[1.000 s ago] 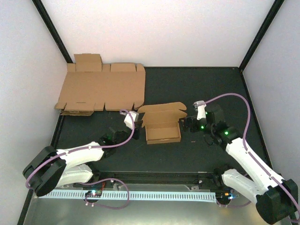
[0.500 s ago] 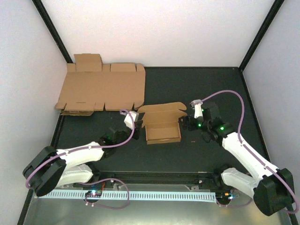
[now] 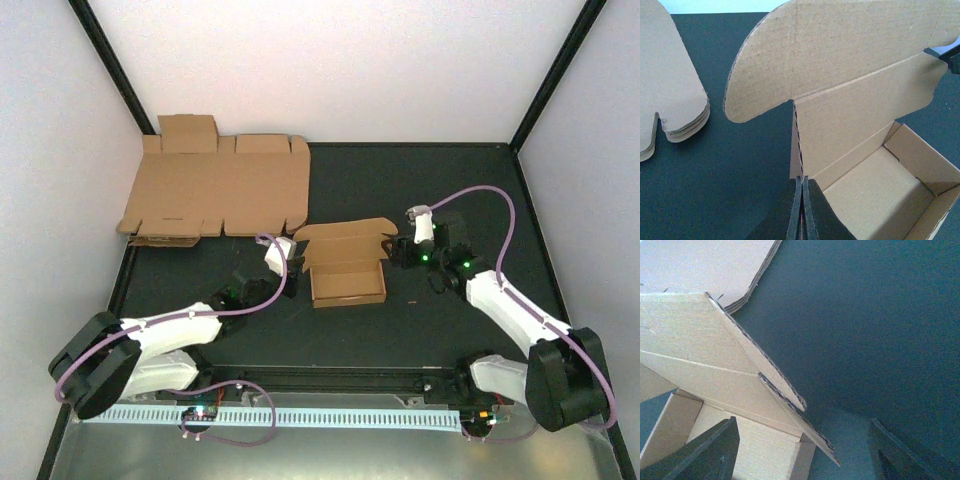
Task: Fold the paper box
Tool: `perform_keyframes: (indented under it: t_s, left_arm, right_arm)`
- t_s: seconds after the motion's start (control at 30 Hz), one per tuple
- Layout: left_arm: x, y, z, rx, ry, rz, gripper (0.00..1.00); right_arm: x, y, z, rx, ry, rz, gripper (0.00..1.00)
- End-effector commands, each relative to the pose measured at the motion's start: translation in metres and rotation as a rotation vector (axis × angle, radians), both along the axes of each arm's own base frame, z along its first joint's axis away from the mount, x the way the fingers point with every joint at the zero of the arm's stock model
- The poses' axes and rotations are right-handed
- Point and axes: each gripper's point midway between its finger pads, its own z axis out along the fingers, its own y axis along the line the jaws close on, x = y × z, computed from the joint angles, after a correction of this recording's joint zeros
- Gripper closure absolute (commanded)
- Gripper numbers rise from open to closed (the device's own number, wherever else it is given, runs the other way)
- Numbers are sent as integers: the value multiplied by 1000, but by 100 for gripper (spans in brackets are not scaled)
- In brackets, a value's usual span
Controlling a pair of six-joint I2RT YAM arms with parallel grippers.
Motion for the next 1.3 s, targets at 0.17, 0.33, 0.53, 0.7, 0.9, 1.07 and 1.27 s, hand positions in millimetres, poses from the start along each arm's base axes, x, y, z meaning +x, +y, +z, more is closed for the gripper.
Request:
perform_keyframes:
  t_s: [0.17,0.33,0.53,0.7,0.9,1.07,1.27]
  left_arm:
    - [0,-4,10,-6,-31,-13,98]
    - [0,-5,9,-6,-28,-15,98]
    - [0,-6,9,-9,-25,-18,98]
    - [0,-9,9,-11,-10,-24,98]
    - [2,-15,5,15,52,-6,98]
    - [1,-24,7,18,63,-6,98]
    - [0,-33,8,23,62,-13,98]
  right_arm:
    - [5,13,8,35,-23,79,33]
    - [1,18,6,45,3,111,42]
    - [-8,19,2,47,35,126,67]
    - [-15,20,-2,19,52,120,76]
    - [-15,23,-1,32,47,98,87]
    - [-14,27,2,44,36,66,91]
    - [-16,30,2,62,9,35,93]
